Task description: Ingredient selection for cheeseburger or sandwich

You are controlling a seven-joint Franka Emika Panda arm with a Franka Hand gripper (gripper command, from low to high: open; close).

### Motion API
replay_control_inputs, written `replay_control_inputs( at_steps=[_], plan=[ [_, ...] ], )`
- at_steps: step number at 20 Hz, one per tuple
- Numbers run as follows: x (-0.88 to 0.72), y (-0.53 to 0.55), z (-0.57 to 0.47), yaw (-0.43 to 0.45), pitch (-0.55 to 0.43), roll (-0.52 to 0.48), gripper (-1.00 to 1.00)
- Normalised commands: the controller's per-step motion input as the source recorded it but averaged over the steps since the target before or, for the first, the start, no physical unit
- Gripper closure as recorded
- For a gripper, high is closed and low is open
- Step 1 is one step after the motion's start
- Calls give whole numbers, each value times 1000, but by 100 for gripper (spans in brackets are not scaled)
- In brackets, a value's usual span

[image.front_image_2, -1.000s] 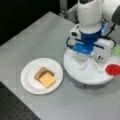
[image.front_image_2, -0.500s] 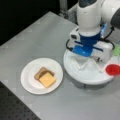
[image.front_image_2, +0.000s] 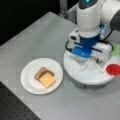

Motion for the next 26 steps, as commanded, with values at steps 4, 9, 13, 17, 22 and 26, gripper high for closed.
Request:
replay_control_inputs(
  at_steps=[4,9,13,17,22,26],
  plan=[
    [-267,85,-274,167,-201,-174,-100],
    [-296,93,-295,206,-220,-236,-100],
    [-290,90,-310,282,-227,-246,-100],
    [-291,30,-315,302,-177,-41,-100],
    [-279,-108,-321,398,-66,87,-100],
    [-230,-175,-268,452,105,222,-100]
  ],
)
